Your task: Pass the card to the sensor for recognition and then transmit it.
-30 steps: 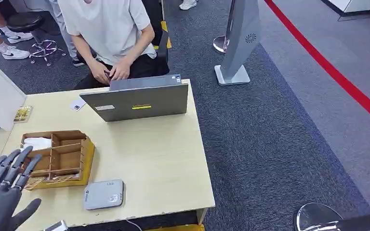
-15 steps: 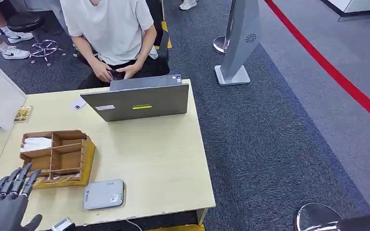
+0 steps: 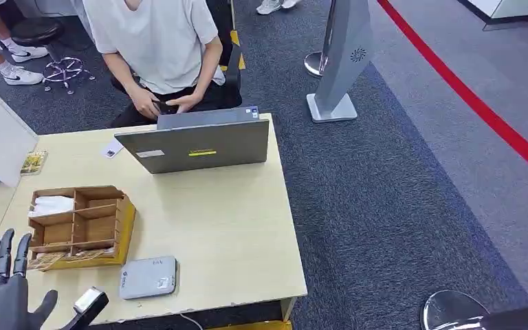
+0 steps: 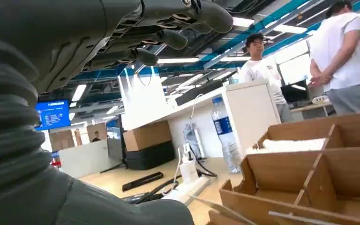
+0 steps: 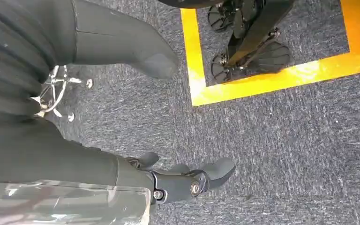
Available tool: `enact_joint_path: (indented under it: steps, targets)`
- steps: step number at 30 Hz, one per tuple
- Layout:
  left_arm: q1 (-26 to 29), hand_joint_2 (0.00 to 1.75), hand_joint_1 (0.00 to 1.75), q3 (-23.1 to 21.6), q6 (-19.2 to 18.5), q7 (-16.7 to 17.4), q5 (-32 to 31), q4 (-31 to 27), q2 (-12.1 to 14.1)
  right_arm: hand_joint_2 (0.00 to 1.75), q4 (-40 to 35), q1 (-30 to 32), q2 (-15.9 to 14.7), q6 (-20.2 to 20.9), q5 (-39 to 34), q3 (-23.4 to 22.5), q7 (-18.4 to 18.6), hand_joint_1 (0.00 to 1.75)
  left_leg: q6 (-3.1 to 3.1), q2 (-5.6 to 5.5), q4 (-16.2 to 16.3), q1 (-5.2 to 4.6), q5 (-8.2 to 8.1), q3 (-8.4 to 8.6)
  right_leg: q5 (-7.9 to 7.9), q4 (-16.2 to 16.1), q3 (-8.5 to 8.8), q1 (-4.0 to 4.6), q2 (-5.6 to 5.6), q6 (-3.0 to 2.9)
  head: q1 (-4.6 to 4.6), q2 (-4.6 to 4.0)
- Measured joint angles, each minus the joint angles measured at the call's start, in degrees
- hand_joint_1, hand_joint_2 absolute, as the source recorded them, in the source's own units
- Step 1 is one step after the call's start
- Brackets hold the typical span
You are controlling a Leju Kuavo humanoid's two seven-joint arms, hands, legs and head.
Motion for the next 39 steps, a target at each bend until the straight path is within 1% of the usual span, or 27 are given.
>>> enact_joint_path:
  steps: [4, 9, 12, 14, 16, 21, 31, 39]
  targets:
    - [-0.75, 1.75, 0.00, 0.61, -0.55, -1.07, -0.68, 2.21, -1.88, 1.75, 0.00, -0.01, 0.00, 0.41, -0.33, 0.26, 0.00, 0.00, 0.00, -0.02, 0.00, -0.01, 0.00, 0.00, 0.00, 0.00, 0.00, 0.00, -0.02, 0.00, 0.02, 0.00]
    - [-1.88, 1.75, 0.00, 0.70, -0.66, -1.18, -1.68, 4.83, -3.47, 1.75, 0.00, -0.03, 0.00, 0.74, -0.31, 0.55, 0.24, 0.00, 0.00, -0.03, 0.00, -0.02, 0.00, 0.00, 0.00, 0.00, 0.00, 0.00, -0.02, 0.00, 0.02, 0.00]
    - [-2.92, 1.75, 0.00, 0.70, 0.77, -1.18, -3.65, 7.04, -4.17, 1.75, -0.07, -0.03, 0.00, 0.79, -0.22, 0.96, 0.24, 0.00, 0.00, -0.03, 0.00, -0.02, 0.00, 0.01, 0.00, 0.00, -0.01, 0.00, -0.02, 0.00, 0.00, 0.00]
    - [-3.84, 1.75, 0.00, 0.68, 3.31, -1.22, -4.92, 8.90, -4.59, 1.75, -0.07, -0.03, 0.00, 0.72, -0.20, 1.33, 0.24, 0.00, 0.00, -0.03, 0.00, -0.02, 0.00, 0.01, 0.00, 0.00, -0.01, 0.00, -0.02, 0.00, 0.00, 0.00]
    - [-4.63, 1.75, 0.00, 0.68, 5.07, -1.36, -5.68, 10.56, -5.03, 1.75, -0.07, -0.08, 0.00, 0.70, -0.15, 1.77, 0.22, 0.00, 0.00, -0.03, 0.00, -0.01, 0.00, 0.02, 0.00, 0.00, -0.01, 0.00, -0.02, 0.00, 0.00, 0.00]
    - [-6.68, 1.75, 0.00, 0.66, 6.82, -2.10, -6.69, 13.79, -5.96, 1.75, -0.07, -0.19, 0.00, 0.46, 0.72, 1.92, -0.22, 0.00, 0.00, -0.03, 0.00, -0.01, 0.01, 0.02, 0.01, 0.00, 0.00, 0.00, -0.02, 0.00, 0.00, 0.00]
    - [-9.39, 1.75, 0.00, 0.61, 6.60, -3.02, -7.71, 16.24, -7.10, 1.75, -0.04, -0.21, 0.00, 0.48, 1.81, 1.92, -0.46, 0.00, 0.00, -0.03, 0.00, -0.02, 0.00, 0.02, 0.01, 0.00, -0.01, 0.00, -0.02, 0.00, 0.00, 0.00]
    - [-11.28, 1.75, 0.00, -0.83, 3.63, -4.22, -7.78, 17.29, -7.32, 1.75, 0.00, -0.23, 0.00, 0.79, 1.97, 1.92, -0.98, 0.00, 0.00, -0.03, 0.01, -0.01, 0.01, 0.02, 0.01, 0.00, -0.01, 0.00, -0.02, 0.00, 0.00, 0.00]
